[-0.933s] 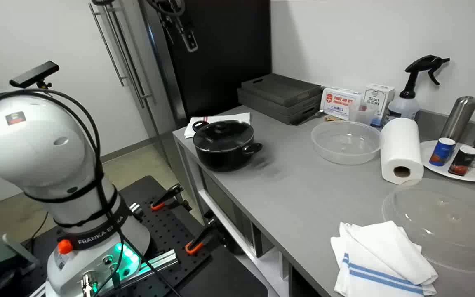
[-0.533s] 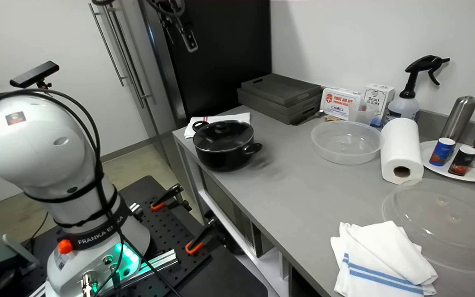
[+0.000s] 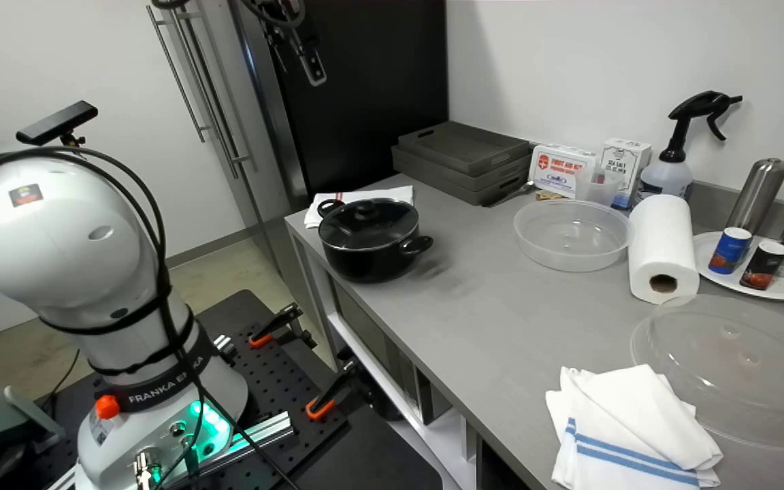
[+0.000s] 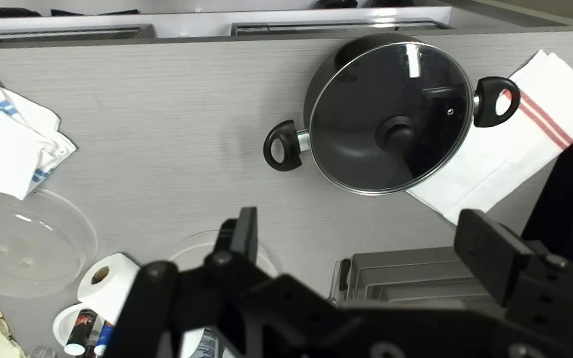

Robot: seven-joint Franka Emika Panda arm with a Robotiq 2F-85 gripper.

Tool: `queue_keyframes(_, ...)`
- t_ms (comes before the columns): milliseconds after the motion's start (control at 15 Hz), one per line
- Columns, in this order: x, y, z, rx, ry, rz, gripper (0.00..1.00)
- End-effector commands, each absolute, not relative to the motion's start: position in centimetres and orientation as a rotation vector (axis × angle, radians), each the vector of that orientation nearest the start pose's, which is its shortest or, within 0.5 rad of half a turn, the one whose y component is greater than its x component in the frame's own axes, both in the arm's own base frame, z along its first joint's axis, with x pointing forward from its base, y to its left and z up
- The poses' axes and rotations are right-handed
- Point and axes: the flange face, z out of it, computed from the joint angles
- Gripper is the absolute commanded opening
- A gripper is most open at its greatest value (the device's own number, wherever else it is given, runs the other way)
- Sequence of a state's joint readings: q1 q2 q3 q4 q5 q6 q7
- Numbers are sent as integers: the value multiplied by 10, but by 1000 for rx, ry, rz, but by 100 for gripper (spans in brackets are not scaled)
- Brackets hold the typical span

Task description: Remove the glass lid from the pot and put it on the right side of the counter.

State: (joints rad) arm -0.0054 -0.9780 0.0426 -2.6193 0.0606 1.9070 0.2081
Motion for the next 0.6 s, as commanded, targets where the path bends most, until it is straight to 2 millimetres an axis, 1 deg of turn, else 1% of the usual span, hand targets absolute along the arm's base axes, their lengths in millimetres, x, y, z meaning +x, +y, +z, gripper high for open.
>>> queue_keyframes(0, 287, 17, 553, -3046, 302, -395, 100)
queue_keyframes(267, 305, 21, 546, -3067, 303, -347, 100)
queue_keyframes(533, 331, 34, 529, -3113, 291, -258, 100)
